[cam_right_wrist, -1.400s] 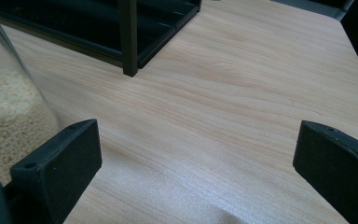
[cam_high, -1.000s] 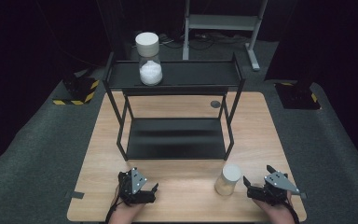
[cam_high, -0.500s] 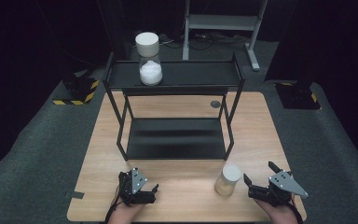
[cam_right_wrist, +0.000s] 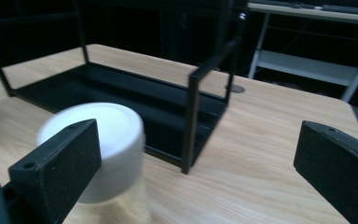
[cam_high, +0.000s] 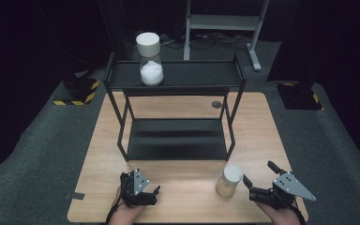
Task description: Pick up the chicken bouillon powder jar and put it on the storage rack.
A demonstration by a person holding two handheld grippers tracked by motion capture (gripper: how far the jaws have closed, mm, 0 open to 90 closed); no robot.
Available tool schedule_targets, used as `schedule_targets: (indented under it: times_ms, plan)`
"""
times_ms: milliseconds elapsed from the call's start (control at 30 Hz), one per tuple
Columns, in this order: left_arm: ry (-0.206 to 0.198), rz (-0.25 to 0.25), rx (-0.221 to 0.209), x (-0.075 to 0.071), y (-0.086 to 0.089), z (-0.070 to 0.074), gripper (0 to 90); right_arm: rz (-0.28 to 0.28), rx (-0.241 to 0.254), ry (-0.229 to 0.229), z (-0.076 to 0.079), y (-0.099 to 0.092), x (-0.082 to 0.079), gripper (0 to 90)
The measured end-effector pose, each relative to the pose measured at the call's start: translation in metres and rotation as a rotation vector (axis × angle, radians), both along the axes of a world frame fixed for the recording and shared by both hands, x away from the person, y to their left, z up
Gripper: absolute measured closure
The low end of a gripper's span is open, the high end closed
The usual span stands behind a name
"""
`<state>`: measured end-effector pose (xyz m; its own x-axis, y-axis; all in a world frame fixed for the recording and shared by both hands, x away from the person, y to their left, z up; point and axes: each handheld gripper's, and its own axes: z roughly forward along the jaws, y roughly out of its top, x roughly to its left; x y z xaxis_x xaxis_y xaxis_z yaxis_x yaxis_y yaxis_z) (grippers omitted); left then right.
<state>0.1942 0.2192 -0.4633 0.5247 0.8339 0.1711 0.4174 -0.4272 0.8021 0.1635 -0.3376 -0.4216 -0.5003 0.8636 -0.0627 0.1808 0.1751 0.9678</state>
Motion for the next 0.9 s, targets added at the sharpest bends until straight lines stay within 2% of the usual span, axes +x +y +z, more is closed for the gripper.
schedule_targets:
  times_ms: [400,900]
  plan:
    - [-0.004,-0.013,0.016,0.0,-0.002,0.0,1.0,0.079,0.012,0.003,-0.003,0.01,0.001,0.0]
    - [-0.004,-0.014,0.017,0.0,-0.002,0.0,1.0,0.124,0.003,0.024,-0.011,0.021,0.004,0.0]
